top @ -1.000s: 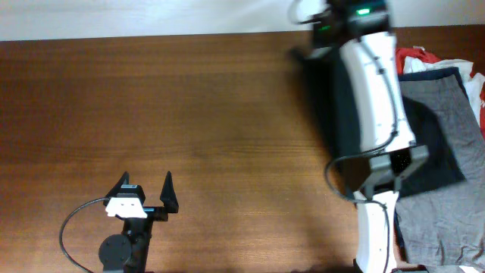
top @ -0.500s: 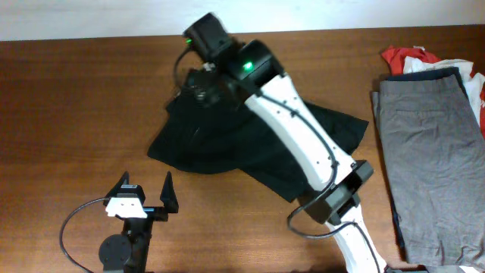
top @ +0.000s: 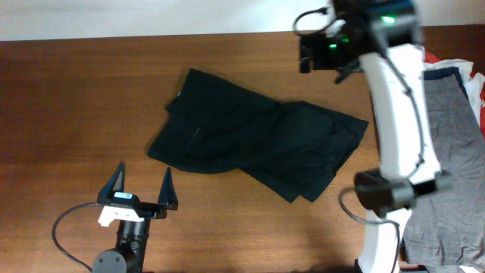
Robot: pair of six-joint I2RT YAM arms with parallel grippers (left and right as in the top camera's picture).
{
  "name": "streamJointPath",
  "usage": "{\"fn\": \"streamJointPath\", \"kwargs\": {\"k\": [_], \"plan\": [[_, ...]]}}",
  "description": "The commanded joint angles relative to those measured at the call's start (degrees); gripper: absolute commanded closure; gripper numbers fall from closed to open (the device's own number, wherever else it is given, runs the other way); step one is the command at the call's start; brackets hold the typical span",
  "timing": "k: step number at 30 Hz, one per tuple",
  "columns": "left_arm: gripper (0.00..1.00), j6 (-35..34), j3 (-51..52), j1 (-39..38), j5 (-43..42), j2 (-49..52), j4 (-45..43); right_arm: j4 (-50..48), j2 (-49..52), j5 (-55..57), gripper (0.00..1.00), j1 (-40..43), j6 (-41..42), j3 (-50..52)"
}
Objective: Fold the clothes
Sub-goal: 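Drag the black pants with the right gripper to the table center, then grasp the black pants' edges with both grippers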
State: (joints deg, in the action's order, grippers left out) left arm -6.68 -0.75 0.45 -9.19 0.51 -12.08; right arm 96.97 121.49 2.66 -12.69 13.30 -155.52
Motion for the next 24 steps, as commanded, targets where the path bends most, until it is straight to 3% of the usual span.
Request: {"fn": "streamJointPath", "kwargs": {"k": [1,3,5,7,9,12,14,19,24], "plan": [[0.01,-0.1,-3.2,0.2,-1.7,0.5,-2.2,0.3,-9.1,-0.5,0.01,0.0,0.1,-0.8],[0.01,-0.1,-9.4,0.2,-1.3,5.7,-1.6,0.3,-11.2,-0.5,0.01,0.0,-2.1,-0.8],[0.01,0.3,-20.6,0.2,-1.6,17.0,4.7,0.3,-11.3,-0.5,0.01,0.0,-2.1,-0.8],[0.01,2.9,-36.3,0.2,-1.6,31.0,17.9,0.3,-11.3,-0.5,0.01,0.0,-2.1,-0.8],[0.01,11.4,-58.9,0.3,-1.6,47.9,38.4,0.4,-11.5,-0.8,0.01,0.0,-2.1,-0.8],[0.01,13.0,-82.8,0.3,-1.9,65.5,59.3,0.4,-12.5,-0.8,0.01,0.0,-1.8,-0.8],[0.01,13.0,-89.8,0.4,-2.0,71.2,64.4,0.4,-14.2,-0.7,0.01,0.0,-0.8,-0.8],[0.01,13.0,-114.6,7.3,-2.0,94.2,98.3,0.4,-18.9,-4.4,0.01,0.0,-0.4,2.9],[0.01,12.4,-115.2,7.5,-3.3,103.9,102.7,0.4,-18.9,-6.1,0.01,0.0,-0.4,15.9]]}}
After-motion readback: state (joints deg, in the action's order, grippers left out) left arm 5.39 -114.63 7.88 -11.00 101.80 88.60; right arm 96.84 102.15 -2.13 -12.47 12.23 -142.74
